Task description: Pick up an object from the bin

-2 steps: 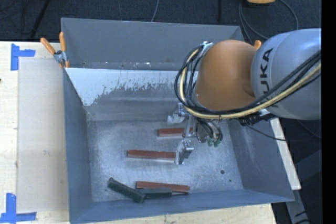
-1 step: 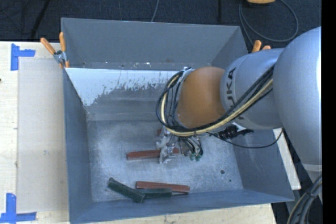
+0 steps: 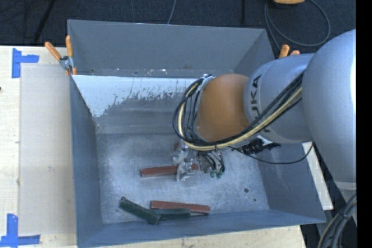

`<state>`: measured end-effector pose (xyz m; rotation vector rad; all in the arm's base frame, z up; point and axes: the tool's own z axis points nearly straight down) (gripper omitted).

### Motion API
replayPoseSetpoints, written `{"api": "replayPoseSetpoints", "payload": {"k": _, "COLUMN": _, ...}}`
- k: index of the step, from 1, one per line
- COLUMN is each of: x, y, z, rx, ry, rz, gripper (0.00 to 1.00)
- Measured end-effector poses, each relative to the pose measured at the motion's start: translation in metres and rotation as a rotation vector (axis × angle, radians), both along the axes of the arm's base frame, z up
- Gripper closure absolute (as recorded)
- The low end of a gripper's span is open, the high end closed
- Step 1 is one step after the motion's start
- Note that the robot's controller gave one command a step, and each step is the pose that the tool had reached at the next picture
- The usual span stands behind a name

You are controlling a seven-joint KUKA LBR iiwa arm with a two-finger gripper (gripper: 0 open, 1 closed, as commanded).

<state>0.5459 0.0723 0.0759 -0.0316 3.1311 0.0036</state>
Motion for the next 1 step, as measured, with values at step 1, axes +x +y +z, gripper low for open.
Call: {"api": "replayPoseSetpoints", "payload": {"k": 1, "x": -0.0077, "y": -0.0042, "z": 0.1705, "rx": 0.000, "ry": 0.003, "rz": -0.043, "gripper": 1.00}}
